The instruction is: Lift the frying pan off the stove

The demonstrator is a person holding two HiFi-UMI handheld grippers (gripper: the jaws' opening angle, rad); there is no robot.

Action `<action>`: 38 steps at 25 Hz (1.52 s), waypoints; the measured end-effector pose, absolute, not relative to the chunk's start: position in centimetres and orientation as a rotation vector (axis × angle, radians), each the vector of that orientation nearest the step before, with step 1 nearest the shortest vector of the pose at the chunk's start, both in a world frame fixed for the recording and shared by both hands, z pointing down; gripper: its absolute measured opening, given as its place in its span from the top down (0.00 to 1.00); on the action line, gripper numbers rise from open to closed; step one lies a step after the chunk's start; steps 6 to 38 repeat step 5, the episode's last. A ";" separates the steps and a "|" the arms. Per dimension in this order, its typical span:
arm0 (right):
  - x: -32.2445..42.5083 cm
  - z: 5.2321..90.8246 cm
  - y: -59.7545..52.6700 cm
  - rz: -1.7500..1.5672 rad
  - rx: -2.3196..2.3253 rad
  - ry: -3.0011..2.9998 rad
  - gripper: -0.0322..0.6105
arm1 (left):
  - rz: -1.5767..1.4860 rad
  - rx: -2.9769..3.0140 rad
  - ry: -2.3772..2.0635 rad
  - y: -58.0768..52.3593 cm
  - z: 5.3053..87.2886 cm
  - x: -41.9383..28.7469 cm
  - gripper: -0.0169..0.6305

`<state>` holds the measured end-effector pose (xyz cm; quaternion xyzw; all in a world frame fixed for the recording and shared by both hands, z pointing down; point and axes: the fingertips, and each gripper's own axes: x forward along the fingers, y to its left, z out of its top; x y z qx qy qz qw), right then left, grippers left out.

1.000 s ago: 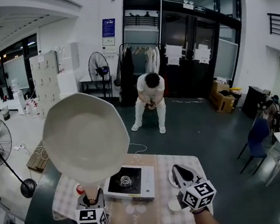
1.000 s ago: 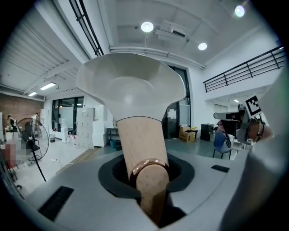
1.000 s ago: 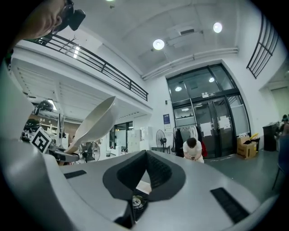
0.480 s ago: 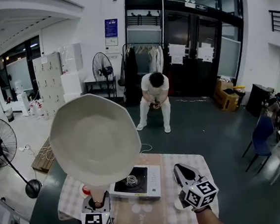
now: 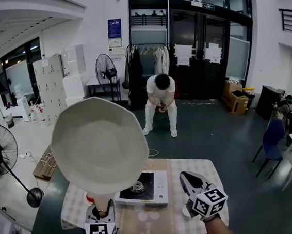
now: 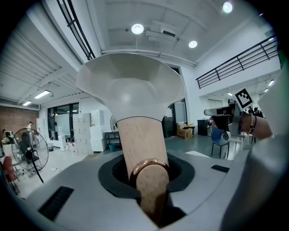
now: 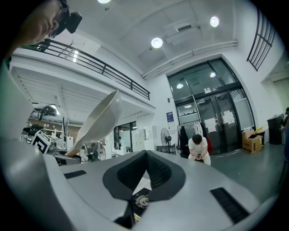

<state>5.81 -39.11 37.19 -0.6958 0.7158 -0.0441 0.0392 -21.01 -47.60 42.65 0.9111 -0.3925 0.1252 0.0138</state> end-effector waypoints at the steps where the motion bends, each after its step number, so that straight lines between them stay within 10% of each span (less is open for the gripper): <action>1: 5.8 37.1 -39.1 -0.138 -2.131 2.194 0.94 | 0.393 2.838 -1.221 -47.6 42.6 -21.0 0.78; 38: 5.7 36.6 -39.2 -0.141 -2.127 2.198 0.94 | 0.397 2.838 -1.216 -47.8 42.2 -21.0 0.78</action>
